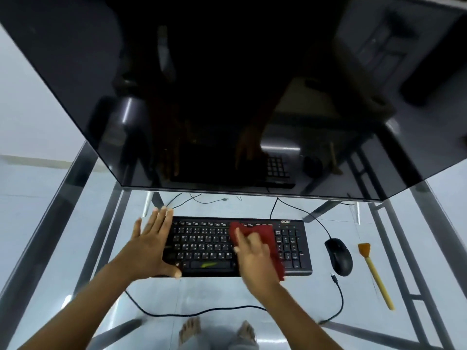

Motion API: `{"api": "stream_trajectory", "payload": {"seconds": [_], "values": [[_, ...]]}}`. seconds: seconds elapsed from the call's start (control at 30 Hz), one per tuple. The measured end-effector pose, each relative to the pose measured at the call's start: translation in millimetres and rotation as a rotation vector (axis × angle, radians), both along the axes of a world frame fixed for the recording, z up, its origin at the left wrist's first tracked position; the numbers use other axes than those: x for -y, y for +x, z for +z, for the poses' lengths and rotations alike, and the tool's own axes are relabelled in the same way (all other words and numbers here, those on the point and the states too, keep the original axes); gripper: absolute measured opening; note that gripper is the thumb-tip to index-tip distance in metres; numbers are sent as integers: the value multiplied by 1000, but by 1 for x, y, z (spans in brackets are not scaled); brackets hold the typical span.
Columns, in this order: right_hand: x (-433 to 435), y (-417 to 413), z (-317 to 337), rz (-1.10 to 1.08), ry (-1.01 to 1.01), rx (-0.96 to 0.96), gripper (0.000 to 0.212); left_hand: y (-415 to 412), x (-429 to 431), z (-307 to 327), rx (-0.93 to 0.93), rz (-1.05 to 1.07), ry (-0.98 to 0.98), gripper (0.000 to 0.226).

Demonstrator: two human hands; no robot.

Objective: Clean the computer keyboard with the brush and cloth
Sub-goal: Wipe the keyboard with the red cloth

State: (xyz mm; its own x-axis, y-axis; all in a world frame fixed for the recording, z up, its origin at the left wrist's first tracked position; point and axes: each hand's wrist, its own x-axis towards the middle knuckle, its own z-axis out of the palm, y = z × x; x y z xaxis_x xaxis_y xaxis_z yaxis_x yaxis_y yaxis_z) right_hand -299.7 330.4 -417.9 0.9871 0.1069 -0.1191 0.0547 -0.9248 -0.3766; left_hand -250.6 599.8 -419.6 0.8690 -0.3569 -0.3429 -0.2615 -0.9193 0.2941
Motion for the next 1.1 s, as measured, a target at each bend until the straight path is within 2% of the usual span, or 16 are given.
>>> {"api": "stream_trajectory", "payload": {"seconds": [0.1,0.13,0.17,0.23,0.3,0.37,0.43,0.47,0.57,0.63,0.7,0.8,0.83,0.97,1.03,1.1], "values": [[-34,-3,6,346,158,-79,41,0,-7,-7,6,-42,-29,152],[-31,4,4,295,152,-78,31,0,-8,-8,15,-46,-43,152],[-24,14,-6,123,124,-55,29,-1,-10,-9,21,-44,-55,152],[-17,30,-13,-198,-53,48,43,-3,-13,-10,29,-42,-81,153],[-36,28,-17,-236,-25,74,52,-4,-14,-12,30,-45,-109,153],[-62,16,-10,35,55,56,55,-4,-16,-14,33,-44,-141,153],[-59,10,-15,305,-32,136,59,-4,-19,-15,37,-36,-181,152],[-46,18,-12,287,-52,136,58,-5,-20,-15,36,-29,-205,151],[-11,42,-9,-165,-144,76,51,-11,-22,-16,29,4,-284,148],[-22,43,-4,-285,-153,27,51,-16,-22,-18,32,42,-330,146],[-62,33,1,-127,-24,5,60,-19,-24,-20,26,72,-346,146],[-90,14,-2,317,28,-18,57,-21,-26,-21,31,77,-350,145],[-81,17,-1,337,40,-31,52,-21,-27,-21,40,77,-351,144],[-23,8,-1,3,-54,79,54,-25,-28,-25,69,76,-365,136],[-32,-12,-4,77,-15,45,61,-27,-29,-29,73,74,-362,134],[-51,-32,-8,332,-4,59,70,-26,-29,-32,69,68,-360,134]]}}
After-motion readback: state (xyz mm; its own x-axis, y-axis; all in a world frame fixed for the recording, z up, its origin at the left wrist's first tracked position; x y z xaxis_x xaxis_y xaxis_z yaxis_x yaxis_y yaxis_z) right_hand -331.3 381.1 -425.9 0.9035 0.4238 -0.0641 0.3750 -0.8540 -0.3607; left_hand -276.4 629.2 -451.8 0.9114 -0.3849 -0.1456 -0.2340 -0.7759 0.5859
